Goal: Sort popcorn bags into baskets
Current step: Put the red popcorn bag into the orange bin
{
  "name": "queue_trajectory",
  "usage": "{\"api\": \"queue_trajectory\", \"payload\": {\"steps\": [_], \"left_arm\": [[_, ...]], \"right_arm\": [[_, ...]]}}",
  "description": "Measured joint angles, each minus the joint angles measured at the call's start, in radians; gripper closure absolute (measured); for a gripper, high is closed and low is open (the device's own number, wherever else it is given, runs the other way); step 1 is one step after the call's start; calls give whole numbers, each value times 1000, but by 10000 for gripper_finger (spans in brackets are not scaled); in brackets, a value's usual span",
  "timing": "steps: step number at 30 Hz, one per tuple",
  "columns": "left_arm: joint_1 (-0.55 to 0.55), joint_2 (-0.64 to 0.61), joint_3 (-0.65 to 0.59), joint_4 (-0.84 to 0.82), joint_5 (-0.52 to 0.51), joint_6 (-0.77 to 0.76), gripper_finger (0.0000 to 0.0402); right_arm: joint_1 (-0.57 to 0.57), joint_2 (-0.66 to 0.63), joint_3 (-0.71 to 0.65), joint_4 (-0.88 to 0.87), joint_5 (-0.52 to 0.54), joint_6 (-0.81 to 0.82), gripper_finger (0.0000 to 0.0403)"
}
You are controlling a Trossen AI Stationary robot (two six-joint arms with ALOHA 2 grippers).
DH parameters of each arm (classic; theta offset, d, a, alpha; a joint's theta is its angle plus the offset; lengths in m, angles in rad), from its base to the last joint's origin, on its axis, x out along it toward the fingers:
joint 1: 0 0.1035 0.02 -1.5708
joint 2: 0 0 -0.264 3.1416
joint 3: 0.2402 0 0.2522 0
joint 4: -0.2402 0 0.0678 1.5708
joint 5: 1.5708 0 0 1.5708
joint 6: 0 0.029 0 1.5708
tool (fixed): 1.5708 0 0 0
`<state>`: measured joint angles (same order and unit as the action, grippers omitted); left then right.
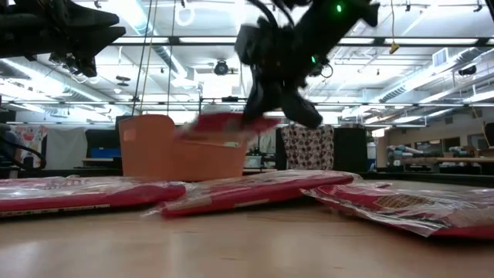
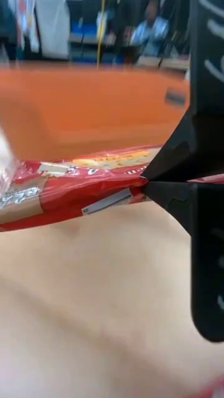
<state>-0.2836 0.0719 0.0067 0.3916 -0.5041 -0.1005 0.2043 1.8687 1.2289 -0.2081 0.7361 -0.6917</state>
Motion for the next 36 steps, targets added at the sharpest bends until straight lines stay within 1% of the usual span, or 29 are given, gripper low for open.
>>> {"api": "queue_trajectory", "payload": {"steps": [4,7,9,15,18,20,24,29,31,32,36], "left_arm": [[0,0,0,3,0,0,285],[0,0,0,7,0,1,285],[0,0,0,8,0,2,285],[0,0,0,8,0,2,285],[0,0,0,8,-1,3,285],[0,0,0,8,-11,7,285],[0,0,0,8,-35,8,285],[1,0,0,8,-39,13,285],[1,0,0,14,-39,29,285],[1,0,0,19,-39,34,285],[1,0,0,28,-39,44,285]], "right_arm": [[-12,-52,16,28,77,-51,398],[-39,-81,16,80,71,-93,398],[-64,-87,16,118,29,-112,398],[-151,-89,16,166,-188,-147,398],[-192,-88,16,198,-233,-151,398],[-215,-88,16,225,-270,-183,398],[-253,-87,16,304,-385,-233,398],[-300,-87,16,409,-508,-299,398],[-316,-82,16,452,-545,-312,398],[-323,-73,17,491,-551,-313,398],[-345,-19,36,524,-554,-331,398]]}}
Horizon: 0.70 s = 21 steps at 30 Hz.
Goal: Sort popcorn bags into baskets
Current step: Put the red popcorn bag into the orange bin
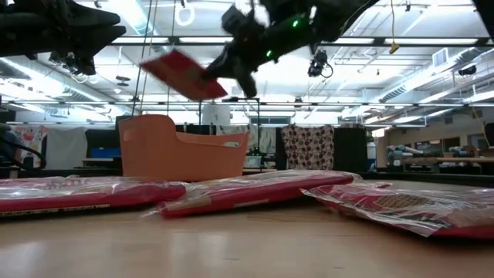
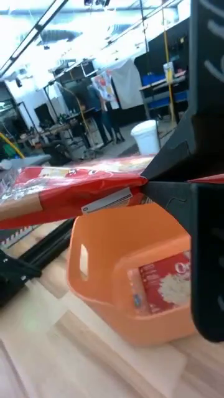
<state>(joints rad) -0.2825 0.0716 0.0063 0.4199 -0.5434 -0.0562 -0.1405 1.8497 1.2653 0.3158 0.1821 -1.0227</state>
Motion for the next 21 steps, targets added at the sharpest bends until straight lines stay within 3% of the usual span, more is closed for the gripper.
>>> {"api": "queue_trajectory", "payload": {"steps": [10,17,21], "left_arm": [[0,13,0,16,-14,17,285],[0,14,0,16,-14,16,285],[0,13,0,17,-14,17,285]], "right_arm": [[-39,237,184,-65,116,-6,385],[-53,315,303,-221,180,18,309],[-25,298,324,-321,280,69,276]]}}
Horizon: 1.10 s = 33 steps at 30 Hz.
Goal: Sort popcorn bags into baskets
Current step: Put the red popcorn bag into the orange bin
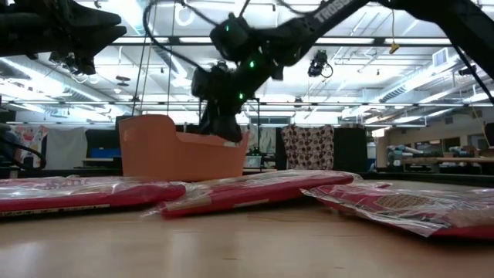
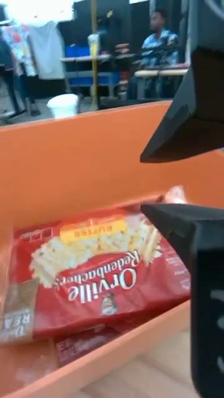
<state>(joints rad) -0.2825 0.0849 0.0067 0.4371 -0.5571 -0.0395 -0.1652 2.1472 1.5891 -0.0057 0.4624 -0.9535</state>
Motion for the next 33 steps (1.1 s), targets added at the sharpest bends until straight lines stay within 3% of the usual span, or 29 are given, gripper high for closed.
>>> {"api": "queue_trajectory", "payload": {"steps": [6,13,18,23,33], "left_arm": [[0,0,0,-1,0,0,285],[0,0,0,-4,0,-18,285],[0,0,0,-8,0,-27,285],[0,0,0,-9,0,-27,285],[0,0,0,-23,1,-35,285]], "right_arm": [[73,-101,3,-250,43,125,264],[119,-204,3,-579,43,381,264],[101,-234,2,-795,-42,613,265],[89,-234,-66,-892,-39,740,264],[43,-232,-254,-970,21,788,265]]}}
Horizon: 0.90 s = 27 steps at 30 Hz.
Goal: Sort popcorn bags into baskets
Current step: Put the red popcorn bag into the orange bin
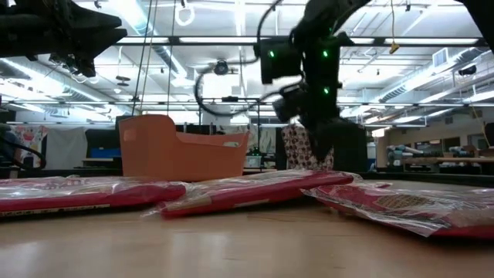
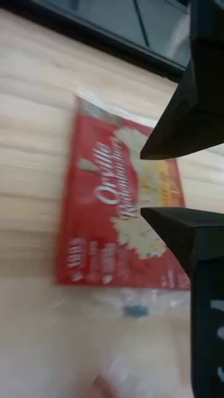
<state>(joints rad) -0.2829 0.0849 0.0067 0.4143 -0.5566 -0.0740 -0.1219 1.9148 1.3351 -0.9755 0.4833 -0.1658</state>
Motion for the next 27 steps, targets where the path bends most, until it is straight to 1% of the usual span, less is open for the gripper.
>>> {"api": "queue_trajectory", "payload": {"steps": [4,11,14,18,22,24,27], "left_arm": [[0,0,0,0,0,-1,285],[0,0,0,0,0,-1,285],[0,0,0,-1,0,-1,285],[0,0,0,-2,0,-1,285],[0,0,0,-1,0,-1,285],[0,0,0,-1,0,-1,285],[0,0,0,-1,0,-1,285]], "right_arm": [[-65,0,-37,30,-61,52,264],[-228,-9,-39,74,-351,198,266],[-299,-5,-39,68,-423,256,266],[-375,-4,-68,83,-482,295,265],[-409,-7,-91,111,-533,267,266],[-405,-8,-94,117,-518,223,266],[-368,-8,-95,130,-435,98,266]]}}
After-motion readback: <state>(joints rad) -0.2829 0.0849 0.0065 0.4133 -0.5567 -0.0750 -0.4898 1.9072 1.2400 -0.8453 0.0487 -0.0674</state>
